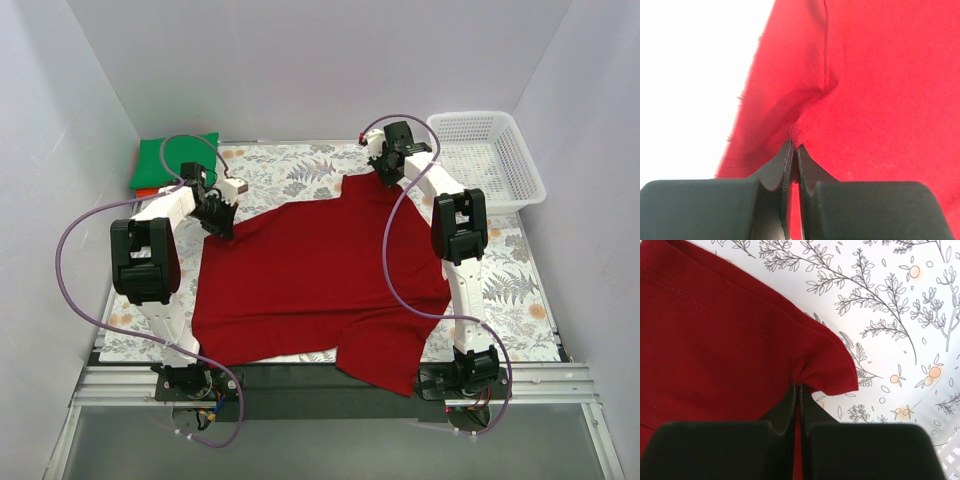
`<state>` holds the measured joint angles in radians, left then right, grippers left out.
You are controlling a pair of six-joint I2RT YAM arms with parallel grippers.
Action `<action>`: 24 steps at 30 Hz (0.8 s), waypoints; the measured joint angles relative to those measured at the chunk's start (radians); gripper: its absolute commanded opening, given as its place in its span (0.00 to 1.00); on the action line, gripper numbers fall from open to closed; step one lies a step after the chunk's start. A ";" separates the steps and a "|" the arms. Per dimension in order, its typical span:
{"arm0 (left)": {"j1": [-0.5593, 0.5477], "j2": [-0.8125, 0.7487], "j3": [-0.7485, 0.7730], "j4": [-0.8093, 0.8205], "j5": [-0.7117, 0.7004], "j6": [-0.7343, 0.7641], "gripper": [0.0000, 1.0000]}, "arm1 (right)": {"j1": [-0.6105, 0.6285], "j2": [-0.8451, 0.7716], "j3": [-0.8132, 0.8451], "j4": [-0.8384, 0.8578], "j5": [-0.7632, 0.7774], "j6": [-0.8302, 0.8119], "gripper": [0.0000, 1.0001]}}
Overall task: Fold and stack the t-shirts
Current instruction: Fold the tshirt
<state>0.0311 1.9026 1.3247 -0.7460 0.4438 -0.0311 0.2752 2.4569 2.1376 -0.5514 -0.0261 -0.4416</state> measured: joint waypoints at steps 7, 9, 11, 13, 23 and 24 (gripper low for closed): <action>0.047 0.009 0.127 0.027 -0.004 -0.003 0.00 | -0.023 -0.013 0.022 0.006 -0.001 -0.006 0.01; 0.060 0.023 0.159 0.038 -0.004 -0.003 0.00 | -0.027 -0.015 0.032 0.014 0.000 -0.008 0.01; 0.073 0.045 0.181 0.058 -0.005 -0.010 0.00 | -0.029 -0.015 0.039 0.027 0.000 -0.010 0.01; 0.081 0.066 0.184 0.082 -0.013 -0.019 0.00 | -0.031 -0.015 0.048 0.034 0.000 -0.011 0.01; 0.098 0.125 0.200 0.184 -0.035 -0.036 0.00 | -0.031 -0.016 0.092 0.109 -0.002 -0.037 0.01; 0.100 0.125 0.200 0.199 -0.035 -0.035 0.00 | -0.031 -0.017 0.092 0.110 -0.003 -0.038 0.01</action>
<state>0.1307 2.0277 1.5249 -0.5468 0.4084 -0.0666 0.2443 2.4401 2.2295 -0.4416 -0.0296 -0.4797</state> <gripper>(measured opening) 0.022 0.023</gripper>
